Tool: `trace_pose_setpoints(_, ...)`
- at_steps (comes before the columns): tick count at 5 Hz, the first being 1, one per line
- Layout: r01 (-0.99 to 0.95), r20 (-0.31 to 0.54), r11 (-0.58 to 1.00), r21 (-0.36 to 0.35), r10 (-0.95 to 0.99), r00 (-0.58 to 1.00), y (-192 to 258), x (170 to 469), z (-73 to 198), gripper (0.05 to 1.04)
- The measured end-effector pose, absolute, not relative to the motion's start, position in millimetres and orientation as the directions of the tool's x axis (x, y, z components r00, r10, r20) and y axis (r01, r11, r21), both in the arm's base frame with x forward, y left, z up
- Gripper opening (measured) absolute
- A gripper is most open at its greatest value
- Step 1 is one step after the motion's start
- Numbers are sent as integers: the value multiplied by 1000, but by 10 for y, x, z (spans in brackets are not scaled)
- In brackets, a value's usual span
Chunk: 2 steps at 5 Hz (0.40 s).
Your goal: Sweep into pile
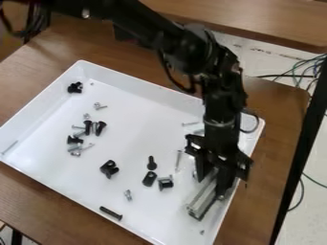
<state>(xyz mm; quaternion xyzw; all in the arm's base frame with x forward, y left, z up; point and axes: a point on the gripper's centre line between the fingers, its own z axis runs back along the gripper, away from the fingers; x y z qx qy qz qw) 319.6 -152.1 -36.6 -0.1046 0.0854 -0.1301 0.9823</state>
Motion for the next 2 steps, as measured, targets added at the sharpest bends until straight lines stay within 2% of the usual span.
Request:
trace_pose_setpoints(1, 220, -111, 950, -221, -248, 962, -1273, 3330, -397, 356)
trace_pose_setpoints(2, 131, -109, 973, -190, -153, 982, -840, 3453, -425, 356)
